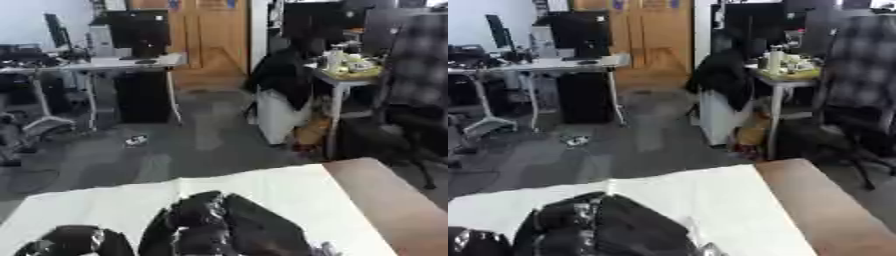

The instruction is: Pick up objects on the table and place them in the box.

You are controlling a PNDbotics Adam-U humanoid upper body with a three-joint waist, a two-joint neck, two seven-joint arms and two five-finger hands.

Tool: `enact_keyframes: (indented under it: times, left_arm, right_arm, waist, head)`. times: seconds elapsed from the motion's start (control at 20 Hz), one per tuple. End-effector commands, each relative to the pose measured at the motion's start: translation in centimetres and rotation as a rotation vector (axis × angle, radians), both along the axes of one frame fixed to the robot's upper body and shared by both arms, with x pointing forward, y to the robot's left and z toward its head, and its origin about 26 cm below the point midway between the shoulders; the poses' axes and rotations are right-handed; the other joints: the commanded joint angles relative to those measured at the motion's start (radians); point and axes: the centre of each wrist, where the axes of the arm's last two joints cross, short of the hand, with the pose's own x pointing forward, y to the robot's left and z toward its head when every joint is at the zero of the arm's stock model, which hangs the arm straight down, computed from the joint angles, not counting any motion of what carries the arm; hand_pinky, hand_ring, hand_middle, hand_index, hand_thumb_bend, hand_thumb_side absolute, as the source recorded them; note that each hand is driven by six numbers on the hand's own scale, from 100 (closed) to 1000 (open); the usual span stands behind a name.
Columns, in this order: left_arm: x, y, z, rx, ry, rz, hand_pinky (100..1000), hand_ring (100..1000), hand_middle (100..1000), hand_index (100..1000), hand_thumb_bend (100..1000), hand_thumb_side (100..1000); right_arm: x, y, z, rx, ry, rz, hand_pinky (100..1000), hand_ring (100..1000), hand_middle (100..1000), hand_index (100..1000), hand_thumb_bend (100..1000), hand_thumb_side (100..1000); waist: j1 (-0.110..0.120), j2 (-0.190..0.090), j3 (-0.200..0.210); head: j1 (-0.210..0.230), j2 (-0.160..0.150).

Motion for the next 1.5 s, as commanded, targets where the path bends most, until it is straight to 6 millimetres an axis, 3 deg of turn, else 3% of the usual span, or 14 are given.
enact_keyframes:
  times: [0.05,0.15,0.25,0.35,0.4,0.45,0.5,0.55,0.65,0.85,1.0,1.25,1.4,1.5]
  left_arm:
    - [-0.2,0.6,1.1,-0.063,-0.055,0.055,402,425,584,399,100,861]
    - [-0.2,0.5,1.0,-0.101,-0.051,0.077,404,428,595,400,100,876]
    - [-0.3,0.3,0.9,-0.071,-0.05,0.088,450,477,643,439,136,951]
    - [-0.2,0.7,0.8,-0.054,-0.044,0.117,509,522,689,603,185,1000]
    - [-0.1,1.2,0.9,-0.045,-0.036,0.156,537,541,714,685,201,1000]
    - [0.0,1.8,1.1,-0.034,-0.031,0.206,567,565,738,729,210,1000]
    - [0.1,2.5,1.2,-0.021,-0.026,0.268,585,578,750,751,214,1000]
    - [0.1,3.2,1.3,-0.003,-0.02,0.33,617,603,773,780,214,1000]
    - [0.2,4.5,1.8,0.061,-0.025,0.468,644,625,793,801,201,1000]
    - [0.7,6.4,3.0,0.27,-0.057,0.69,699,685,836,850,162,1000]
    - [2.0,7.4,3.4,0.47,-0.072,0.78,730,721,857,878,139,1000]
    - [4.8,8.5,3.2,0.666,-0.058,0.842,750,742,863,882,100,1000]
    - [6.5,8.9,3.1,0.738,-0.055,0.861,768,757,870,891,183,1000]
    - [7.6,9.1,3.1,0.802,-0.054,0.879,783,772,881,909,187,1000]
  right_arm:
    - [-0.1,0.0,0.8,0.014,-0.029,-0.014,563,600,658,758,753,1000]
    - [-0.1,-0.1,0.8,0.025,-0.032,-0.021,566,605,669,764,757,1000]
    - [-0.1,-0.3,0.6,0.024,-0.023,-0.034,558,600,681,780,769,1000]
    - [0.1,-0.8,0.6,0.083,0.024,-0.056,512,567,663,777,748,1000]
    - [0.3,-1.3,0.7,0.143,0.048,-0.088,503,559,656,773,736,1000]
    - [0.5,-1.8,0.8,0.203,0.063,-0.126,496,552,652,771,658,1000]
    - [0.6,-2.3,0.9,0.259,0.073,-0.165,492,549,648,771,725,1000]
    - [0.7,-2.6,0.9,0.309,0.08,-0.199,487,541,641,770,709,1000]
    - [0.8,-3.0,0.8,0.401,0.089,-0.255,482,534,637,771,690,1000]
    - [0.9,-3.3,0.5,0.514,0.108,-0.332,474,522,631,776,676,1000]
    - [0.8,-3.2,0.3,0.545,0.12,-0.351,470,518,629,775,679,1000]
    - [0.8,-2.9,0.1,0.536,0.14,-0.354,467,514,627,775,690,1000]
    - [0.7,-2.8,0.0,0.525,0.148,-0.347,466,514,627,774,696,1000]
    - [0.7,-2.8,-0.1,0.516,0.154,-0.346,464,513,627,775,703,1000]
  waist:
    - [-0.002,-0.015,0.004]
    - [-0.003,-0.015,0.004]
    - [-0.003,-0.014,0.004]
    - [-0.004,-0.013,0.002]
    - [-0.004,-0.014,-0.002]
    - [-0.003,-0.015,-0.006]
    - [-0.003,-0.016,-0.01]
    - [-0.001,-0.018,-0.014]
    - [0.003,-0.023,-0.019]
    - [0.016,-0.035,-0.027]
    - [0.025,-0.042,-0.034]
    - [0.032,-0.05,-0.042]
    - [0.034,-0.052,-0.045]
    - [0.035,-0.054,-0.046]
  head:
    - [-0.004,0.013]
    - [0.001,0.017]
    - [0.009,0.028]
    - [0.016,0.05]
    - [0.024,0.072]
    - [0.034,0.099]
    - [0.051,0.133]
    - [0.072,0.171]
    - [0.117,0.253]
    - [0.172,0.366]
    - [0.19,0.395]
    - [0.205,0.41]
    - [0.213,0.418]
    - [0.217,0.42]
